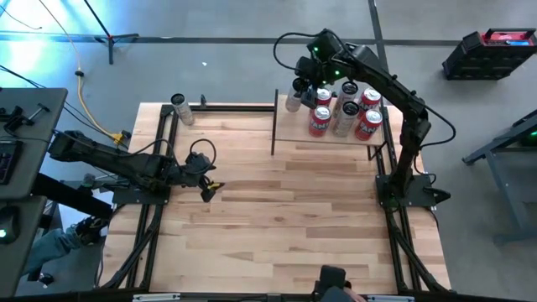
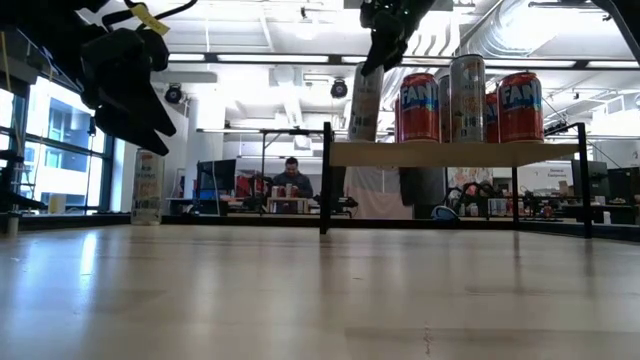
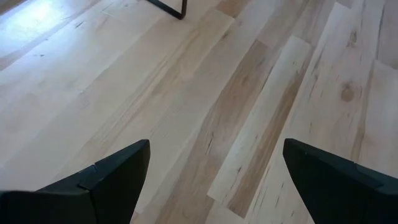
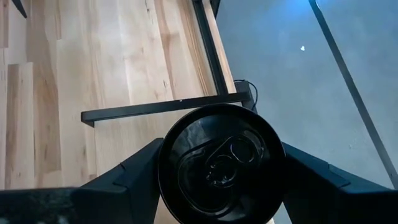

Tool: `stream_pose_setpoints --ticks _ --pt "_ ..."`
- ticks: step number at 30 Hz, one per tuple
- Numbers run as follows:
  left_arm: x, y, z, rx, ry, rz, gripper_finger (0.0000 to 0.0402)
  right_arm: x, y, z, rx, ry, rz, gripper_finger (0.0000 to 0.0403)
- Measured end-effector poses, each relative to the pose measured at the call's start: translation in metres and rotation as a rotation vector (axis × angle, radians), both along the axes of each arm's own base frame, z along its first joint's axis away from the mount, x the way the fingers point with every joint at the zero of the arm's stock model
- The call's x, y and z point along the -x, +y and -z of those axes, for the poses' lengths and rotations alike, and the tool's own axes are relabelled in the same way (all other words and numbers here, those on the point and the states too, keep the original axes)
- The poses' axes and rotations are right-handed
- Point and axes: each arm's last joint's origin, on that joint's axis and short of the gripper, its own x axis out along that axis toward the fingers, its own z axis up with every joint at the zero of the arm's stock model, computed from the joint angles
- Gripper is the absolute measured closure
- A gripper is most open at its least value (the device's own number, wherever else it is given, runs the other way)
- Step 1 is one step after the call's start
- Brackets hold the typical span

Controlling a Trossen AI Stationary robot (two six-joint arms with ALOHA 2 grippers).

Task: Place canned beverage on shelf
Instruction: Put the white soda can on the shelf

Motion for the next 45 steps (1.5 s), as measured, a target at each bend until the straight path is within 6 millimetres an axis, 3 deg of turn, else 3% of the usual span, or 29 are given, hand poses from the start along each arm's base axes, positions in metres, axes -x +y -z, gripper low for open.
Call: stream_pose_setpoints --ticks 17,30,36,45 --pt "-0.001 0.000 -0.001 -0.051 0.011 0.043 0.0041 0.001 -0.001 0.000 -0.015 0.005 0.068 0.0152" --pt "-0.010 -0.002 -0.011 -0.113 -0.106 0.111 0.0041 -0.005 -0.006 0.009 -0.026 0.026 0.078 0.0152" --pt "-0.010 -0.002 -0.011 -0.074 -0.115 0.094 0.0041 -0.007 -0.007 0.011 -0.036 0.023 0.084 0.0152" --pt "-0.011 -0.007 -0.013 -0.003 -0.110 0.249 0.0041 -0.007 -0.007 0.012 -0.039 0.030 0.090 0.0136"
